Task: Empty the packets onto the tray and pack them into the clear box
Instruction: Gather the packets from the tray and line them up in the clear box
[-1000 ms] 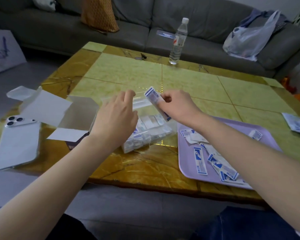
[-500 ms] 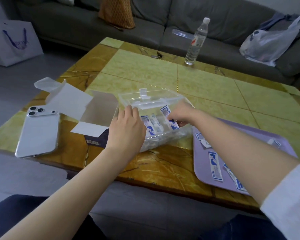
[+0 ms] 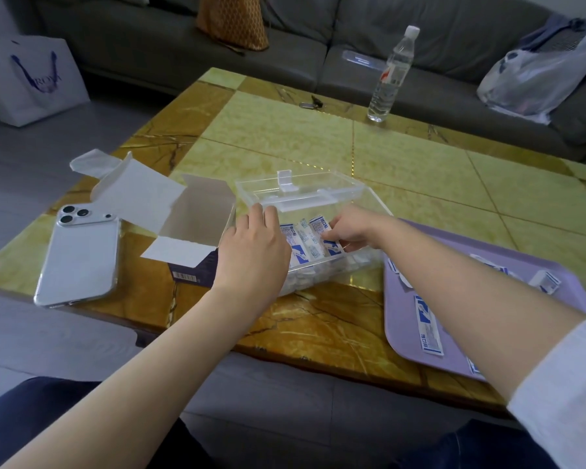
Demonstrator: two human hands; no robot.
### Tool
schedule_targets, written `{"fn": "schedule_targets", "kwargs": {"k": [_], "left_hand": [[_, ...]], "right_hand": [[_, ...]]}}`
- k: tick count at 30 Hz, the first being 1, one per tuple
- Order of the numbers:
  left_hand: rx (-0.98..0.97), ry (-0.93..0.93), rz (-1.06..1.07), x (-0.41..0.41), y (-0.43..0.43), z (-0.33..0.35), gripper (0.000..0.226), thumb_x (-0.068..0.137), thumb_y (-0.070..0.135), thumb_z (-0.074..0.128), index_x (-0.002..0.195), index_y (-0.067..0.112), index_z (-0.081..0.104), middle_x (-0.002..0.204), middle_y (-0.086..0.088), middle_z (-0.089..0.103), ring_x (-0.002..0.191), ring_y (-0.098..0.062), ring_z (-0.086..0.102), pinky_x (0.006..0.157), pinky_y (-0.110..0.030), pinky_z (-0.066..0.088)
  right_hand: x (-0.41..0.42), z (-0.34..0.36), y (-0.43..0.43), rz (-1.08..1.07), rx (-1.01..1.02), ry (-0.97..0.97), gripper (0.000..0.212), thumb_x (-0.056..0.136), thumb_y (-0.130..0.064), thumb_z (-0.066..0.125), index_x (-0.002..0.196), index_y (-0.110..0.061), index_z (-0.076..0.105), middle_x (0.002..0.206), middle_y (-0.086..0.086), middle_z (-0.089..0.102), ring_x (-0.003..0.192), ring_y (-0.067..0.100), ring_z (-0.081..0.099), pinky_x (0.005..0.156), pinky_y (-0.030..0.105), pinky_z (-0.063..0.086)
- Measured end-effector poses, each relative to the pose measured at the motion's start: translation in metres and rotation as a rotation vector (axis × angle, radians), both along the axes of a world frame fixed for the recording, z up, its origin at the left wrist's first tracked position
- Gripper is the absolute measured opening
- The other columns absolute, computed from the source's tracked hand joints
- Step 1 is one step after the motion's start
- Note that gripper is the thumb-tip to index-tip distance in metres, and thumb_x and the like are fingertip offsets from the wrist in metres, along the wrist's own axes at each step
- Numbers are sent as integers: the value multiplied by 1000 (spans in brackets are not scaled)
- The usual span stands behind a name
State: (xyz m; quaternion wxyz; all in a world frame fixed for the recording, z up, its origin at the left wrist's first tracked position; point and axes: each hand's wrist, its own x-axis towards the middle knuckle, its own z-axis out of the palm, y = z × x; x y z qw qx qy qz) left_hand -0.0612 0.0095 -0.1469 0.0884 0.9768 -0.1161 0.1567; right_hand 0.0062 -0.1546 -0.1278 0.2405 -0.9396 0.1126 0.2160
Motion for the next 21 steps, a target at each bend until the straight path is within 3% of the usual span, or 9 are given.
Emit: {"fn": "schedule_targets", "kwargs": {"k": [3,6,8,10,13,15,18,21], "left_hand": [[22,28,10,0,1,0,27,75,11,71,98,1,61,89,-15,64,71,-27,64,58,-30,52],[-6,77,-12,-3,1,5,29,88,12,56,114,-1,53,109,-18,58,90,-31,62,72,-35,51],[-27,78,-21,-3,-1,5,34,95,15,44,126,1,44,123,-18,50,105,-31,55,84,-35,47],[-35,70,-17,-4,0,6,34,96,15,43,127,1,43,125,-18,49,106,-31,54,85,-35,46],[-31,72,-4,-5,1,7,34,95,15,44,126,1,44,124,-18,50,106,-32,55,85,-36,46],[-38,81,-14,-4,0,7,36,98,17,38,131,4,37,131,-15,44,113,-29,50,90,-34,43],[-35,85,-10,-4,-2,7,37,100,19,33,135,7,30,135,-13,38,118,-27,46,93,-31,40],[-18,103,-2,-5,-1,7,38,100,19,33,136,7,29,136,-13,37,119,-27,45,94,-31,40]], "right_hand": [[0,-1,0,25,-38,8,24,91,-19,59,100,3,63,80,12,57,75,23,56,80,34,53],[0,-2,2,26,-60,-4,31,91,-22,58,102,6,63,92,16,64,88,29,65,88,37,54],[0,0,5,14,-55,-28,29,93,-25,55,85,3,62,83,14,63,86,31,65,86,37,54],[0,0,7,-21,-57,-51,35,96,-27,50,68,-6,48,69,8,51,80,30,60,84,37,53],[1,0,8,-64,-10,-60,36,97,-24,49,65,-9,42,67,8,47,81,30,59,82,37,52],[2,1,9,-48,11,-55,29,97,-20,48,72,-4,50,75,12,54,82,32,61,81,38,52],[2,3,9,-31,-16,-49,26,97,-12,43,105,8,58,95,20,61,75,29,61,76,36,54],[1,5,7,-3,-104,-26,26,97,-8,43,109,9,58,97,22,64,78,30,63,78,37,55]]}}
